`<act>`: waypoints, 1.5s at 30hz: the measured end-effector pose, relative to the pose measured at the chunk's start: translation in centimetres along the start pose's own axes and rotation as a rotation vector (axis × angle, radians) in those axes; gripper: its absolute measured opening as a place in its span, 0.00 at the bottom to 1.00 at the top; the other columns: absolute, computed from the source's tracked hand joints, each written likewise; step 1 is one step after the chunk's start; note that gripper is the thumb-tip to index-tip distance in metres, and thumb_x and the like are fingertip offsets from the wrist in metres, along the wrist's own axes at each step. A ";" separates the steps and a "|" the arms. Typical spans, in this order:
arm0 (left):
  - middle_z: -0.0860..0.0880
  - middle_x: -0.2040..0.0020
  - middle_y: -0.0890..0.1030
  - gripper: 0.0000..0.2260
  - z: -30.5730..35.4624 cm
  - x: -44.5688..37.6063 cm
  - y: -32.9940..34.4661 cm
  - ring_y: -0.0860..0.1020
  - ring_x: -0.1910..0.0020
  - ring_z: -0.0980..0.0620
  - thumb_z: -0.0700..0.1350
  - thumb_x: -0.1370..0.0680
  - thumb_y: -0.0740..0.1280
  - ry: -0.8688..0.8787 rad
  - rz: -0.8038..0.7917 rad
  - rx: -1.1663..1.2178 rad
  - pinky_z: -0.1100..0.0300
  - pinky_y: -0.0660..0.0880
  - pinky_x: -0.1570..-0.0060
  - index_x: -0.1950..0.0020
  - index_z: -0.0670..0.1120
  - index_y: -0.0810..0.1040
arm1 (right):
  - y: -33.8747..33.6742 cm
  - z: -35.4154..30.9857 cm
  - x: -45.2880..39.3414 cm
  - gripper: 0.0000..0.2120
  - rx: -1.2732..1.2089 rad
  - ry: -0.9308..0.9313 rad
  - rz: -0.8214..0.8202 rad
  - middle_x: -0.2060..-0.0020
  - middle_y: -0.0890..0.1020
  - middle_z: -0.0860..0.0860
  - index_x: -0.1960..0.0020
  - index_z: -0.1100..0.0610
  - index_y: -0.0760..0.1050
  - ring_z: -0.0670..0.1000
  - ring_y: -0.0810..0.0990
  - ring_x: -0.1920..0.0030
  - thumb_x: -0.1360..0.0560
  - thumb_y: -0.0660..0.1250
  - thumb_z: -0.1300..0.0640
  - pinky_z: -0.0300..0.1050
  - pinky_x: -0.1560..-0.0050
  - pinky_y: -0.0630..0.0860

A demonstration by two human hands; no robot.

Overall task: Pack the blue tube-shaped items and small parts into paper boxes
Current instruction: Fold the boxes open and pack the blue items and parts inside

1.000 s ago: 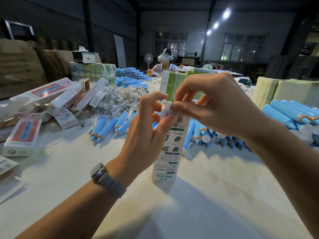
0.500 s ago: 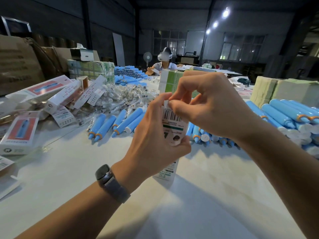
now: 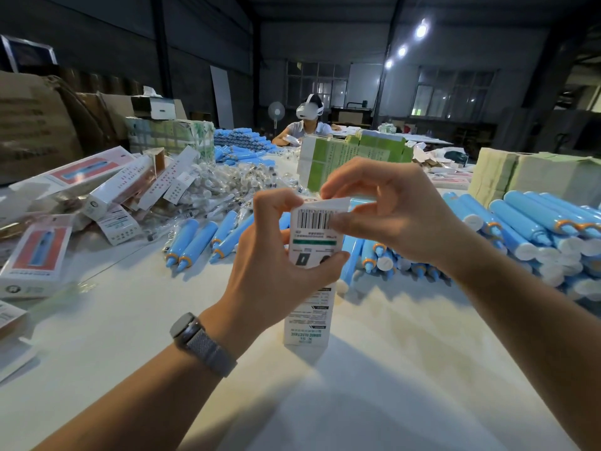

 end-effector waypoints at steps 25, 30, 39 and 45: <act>0.52 0.52 0.79 0.31 -0.4 -0.1 0.1 0.83 0.58 0.54 0.51 0.33 0.77 -0.038 -0.007 -0.134 0.59 0.80 0.62 0.40 0.66 0.61 | -0.8 -1.4 0.7 0.07 0.244 -0.164 0.204 0.53 0.84 0.48 0.53 0.53 0.81 0.45 0.84 0.53 0.29 0.75 0.61 0.37 0.61 0.78; 0.49 0.50 0.80 0.30 -0.5 -0.2 -0.1 0.82 0.56 0.50 0.49 0.33 0.79 -0.019 -0.009 -0.194 0.56 0.80 0.60 0.43 0.64 0.62 | -0.5 -0.5 0.7 0.07 0.185 -0.111 0.179 0.51 0.85 0.48 0.51 0.52 0.81 0.45 0.84 0.55 0.27 0.74 0.60 0.34 0.61 0.77; 0.46 0.49 0.78 0.28 0.1 -0.3 -0.1 0.81 0.57 0.47 0.46 0.32 0.78 0.013 -0.016 -0.168 0.54 0.79 0.63 0.42 0.60 0.65 | 0.2 -0.7 0.2 0.10 -0.001 -0.095 0.153 0.52 0.83 0.55 0.48 0.53 0.80 0.51 0.84 0.54 0.29 0.71 0.60 0.42 0.58 0.80; 0.50 0.54 0.74 0.29 -0.3 0.3 0.7 0.78 0.61 0.53 0.46 0.33 0.72 -0.035 -0.007 -0.159 0.56 0.76 0.64 0.45 0.65 0.56 | 0.8 -1.9 -0.2 0.05 0.197 -0.119 0.075 0.53 0.83 0.55 0.51 0.61 0.82 0.47 0.82 0.52 0.27 0.72 0.65 0.34 0.58 0.76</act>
Point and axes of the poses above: each hand's wrist, its own x-axis away from the middle knuckle, its own y-axis out of the palm, z = x × y, the point moved 10 cm from there along -x, towards the middle knuckle
